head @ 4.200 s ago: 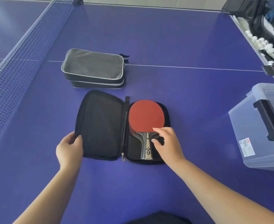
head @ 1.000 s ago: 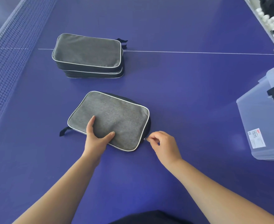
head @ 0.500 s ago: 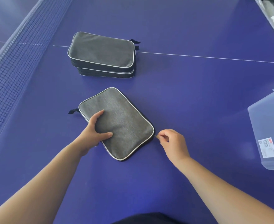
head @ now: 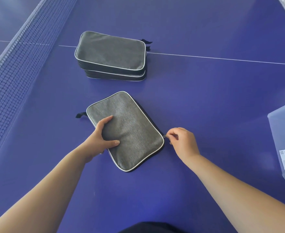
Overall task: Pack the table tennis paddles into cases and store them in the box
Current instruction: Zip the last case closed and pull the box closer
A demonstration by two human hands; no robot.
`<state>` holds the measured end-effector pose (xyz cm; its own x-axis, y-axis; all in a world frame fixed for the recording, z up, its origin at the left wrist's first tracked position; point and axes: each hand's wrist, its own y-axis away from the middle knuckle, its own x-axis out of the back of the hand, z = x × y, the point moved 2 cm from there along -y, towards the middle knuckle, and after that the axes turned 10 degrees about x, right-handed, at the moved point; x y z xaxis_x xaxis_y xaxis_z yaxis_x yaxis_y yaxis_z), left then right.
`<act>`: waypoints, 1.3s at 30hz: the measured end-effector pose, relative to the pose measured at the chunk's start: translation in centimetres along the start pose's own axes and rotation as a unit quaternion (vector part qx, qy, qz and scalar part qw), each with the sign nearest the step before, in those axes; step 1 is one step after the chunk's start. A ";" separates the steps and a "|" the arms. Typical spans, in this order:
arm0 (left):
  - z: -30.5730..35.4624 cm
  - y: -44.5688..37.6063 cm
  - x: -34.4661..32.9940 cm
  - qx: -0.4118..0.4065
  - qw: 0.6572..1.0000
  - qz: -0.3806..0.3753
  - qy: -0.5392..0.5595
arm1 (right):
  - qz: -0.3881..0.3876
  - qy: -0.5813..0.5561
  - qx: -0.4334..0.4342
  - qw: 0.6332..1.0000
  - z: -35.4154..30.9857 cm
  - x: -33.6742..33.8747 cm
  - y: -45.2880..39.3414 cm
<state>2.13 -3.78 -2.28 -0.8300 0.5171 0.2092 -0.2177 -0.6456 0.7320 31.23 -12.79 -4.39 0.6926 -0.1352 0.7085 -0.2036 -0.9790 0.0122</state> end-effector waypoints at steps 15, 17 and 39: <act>0.8 -0.8 2.4 -0.014 0.994 0.030 -0.101 | -0.023 -0.019 -0.003 1.000 -2.8 -1.4 -4.4; 0.7 -0.8 2.4 -0.013 0.983 0.112 -0.143 | -0.024 -0.023 -0.012 0.999 -2.7 -1.5 -4.1; 4.7 -2.7 -3.3 -0.066 0.890 0.133 -0.432 | -0.027 -0.016 -0.024 0.999 -1.2 -0.4 -1.1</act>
<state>7.85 -1.14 -1.91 -0.1696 0.5386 0.8253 -0.1792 -0.8404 0.5116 30.35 -11.50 -3.84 0.7246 -0.0888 0.6834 -0.1982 -0.9766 0.0833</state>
